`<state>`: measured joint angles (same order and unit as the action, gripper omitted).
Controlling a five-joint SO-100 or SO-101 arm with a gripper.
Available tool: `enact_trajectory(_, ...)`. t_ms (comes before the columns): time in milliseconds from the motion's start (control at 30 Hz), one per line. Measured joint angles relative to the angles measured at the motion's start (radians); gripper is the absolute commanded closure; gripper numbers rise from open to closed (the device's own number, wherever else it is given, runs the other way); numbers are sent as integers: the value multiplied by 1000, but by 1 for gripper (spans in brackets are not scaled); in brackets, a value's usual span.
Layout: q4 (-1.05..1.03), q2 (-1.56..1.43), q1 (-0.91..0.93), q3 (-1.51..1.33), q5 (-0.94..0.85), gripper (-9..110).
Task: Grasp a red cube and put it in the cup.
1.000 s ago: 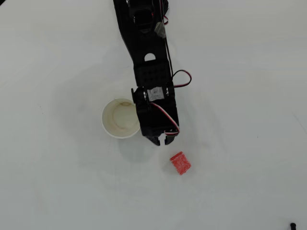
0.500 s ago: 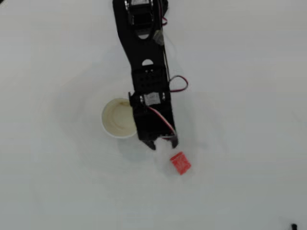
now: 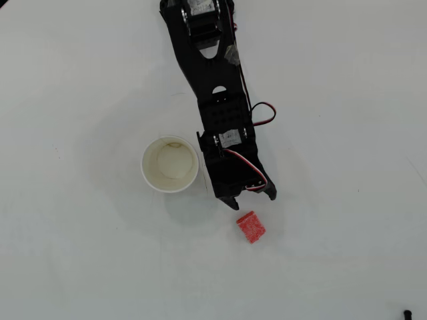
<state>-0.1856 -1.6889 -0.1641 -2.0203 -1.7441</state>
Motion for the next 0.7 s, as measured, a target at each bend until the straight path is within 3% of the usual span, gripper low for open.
enact_trajectory(700, 169, 218, 100, 57, -9, 75)
